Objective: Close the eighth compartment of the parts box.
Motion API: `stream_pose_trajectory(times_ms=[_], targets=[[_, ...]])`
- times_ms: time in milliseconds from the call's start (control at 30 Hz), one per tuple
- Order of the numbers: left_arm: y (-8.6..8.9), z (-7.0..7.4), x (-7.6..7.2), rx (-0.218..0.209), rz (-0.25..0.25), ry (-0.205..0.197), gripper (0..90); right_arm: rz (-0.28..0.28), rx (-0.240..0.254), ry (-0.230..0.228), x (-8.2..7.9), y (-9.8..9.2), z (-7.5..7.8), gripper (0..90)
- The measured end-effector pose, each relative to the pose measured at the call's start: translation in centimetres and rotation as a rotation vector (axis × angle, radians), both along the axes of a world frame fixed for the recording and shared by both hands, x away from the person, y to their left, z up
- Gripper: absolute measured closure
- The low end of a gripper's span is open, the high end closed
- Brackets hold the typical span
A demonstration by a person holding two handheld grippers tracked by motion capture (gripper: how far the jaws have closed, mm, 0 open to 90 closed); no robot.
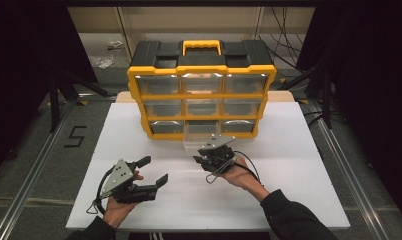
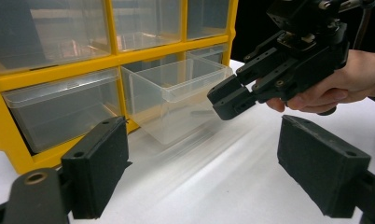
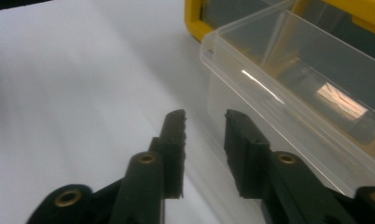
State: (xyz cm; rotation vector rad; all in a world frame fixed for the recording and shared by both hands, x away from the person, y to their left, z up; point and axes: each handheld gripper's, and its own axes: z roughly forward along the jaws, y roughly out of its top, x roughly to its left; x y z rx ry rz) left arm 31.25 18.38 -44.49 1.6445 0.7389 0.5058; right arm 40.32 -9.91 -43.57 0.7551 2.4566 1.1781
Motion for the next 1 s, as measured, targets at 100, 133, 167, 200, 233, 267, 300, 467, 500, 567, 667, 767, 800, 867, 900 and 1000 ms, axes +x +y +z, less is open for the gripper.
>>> stream_pose_trajectory(times_ms=[100, 133, 167, 200, 233, 267, 300, 467, 500, 567, 667, 767, 800, 867, 900, 1000], targets=[[0.1, 0.0, 0.0, -0.004, 0.001, 0.001, 16.1, -0.016, -0.004, 0.005, 0.1, -0.1, 0.0, 77.5], [0.1, 0.0, 0.0, -0.004, 0.001, 0.001, 16.1, -0.02, -0.006, 0.005, 0.2, -0.2, 0.0, 78.9], [0.1, 0.0, 0.0, -0.003, 0.001, 0.001, 16.1, -0.025, -0.008, 0.005, 0.3, -0.2, 0.0, 80.2], [0.0, 0.0, 0.0, -0.001, 0.0, 0.0, 16.1, -0.032, -0.012, 0.004, 0.3, -0.2, 0.0, 81.6], [0.0, 0.0, 0.0, 0.0, 0.0, 0.001, 16.1, -0.036, -0.015, 0.006, 0.3, -0.2, 0.0, 82.7], [0.0, 0.0, 0.0, -0.001, 0.0, 0.0, 16.1, -0.038, -0.016, 0.002, 0.3, -0.3, 0.0, 83.6], [0.0, 0.0, 0.0, 0.0, 0.0, 0.0, 16.1, -0.043, -0.019, 0.0, 0.4, -0.3, 0.0, 85.0], [0.0, 0.0, 0.0, -0.001, 0.0, 0.001, 16.1, -0.062, -0.024, 0.001, 0.6, -0.4, -0.1, 89.1], [0.0, 0.0, 0.0, 0.0, 0.001, 0.001, 16.2, -0.065, -0.027, 0.0, 0.6, -0.5, -0.1, 89.5], [0.0, 0.0, 0.0, 0.002, -0.001, 0.001, 16.2, -0.073, -0.028, -0.006, 0.7, -0.5, 0.0, 89.9], [0.0, 0.0, 0.0, 0.003, 0.0, 0.002, 16.2, -0.079, -0.04, -0.02, 0.8, -0.6, -0.1, 89.9], [0.0, 0.0, 0.0, 0.003, 0.001, 0.003, 16.2, -0.084, -0.047, -0.022, 0.9, -0.6, -0.2, 90.0], [0.0, 0.0, 0.0, 0.004, 0.002, 0.003, 16.2, -0.084, -0.051, -0.023, 0.9, -0.6, -0.2, 90.0], [0.0, 0.0, 0.0, 0.003, 0.002, 0.004, 16.2, -0.087, -0.057, -0.024, 0.9, -0.6, -0.3, 90.0], [0.0, 0.0, 0.0, 0.003, 0.002, 0.004, 16.3, -0.09, -0.062, -0.024, 1.0, -0.5, -0.3, 90.0], [0.0, -0.1, 0.0, 0.005, 0.003, 0.003, 16.3, -0.097, -0.063, -0.028, 1.1, -0.6, -0.4, 90.0]])
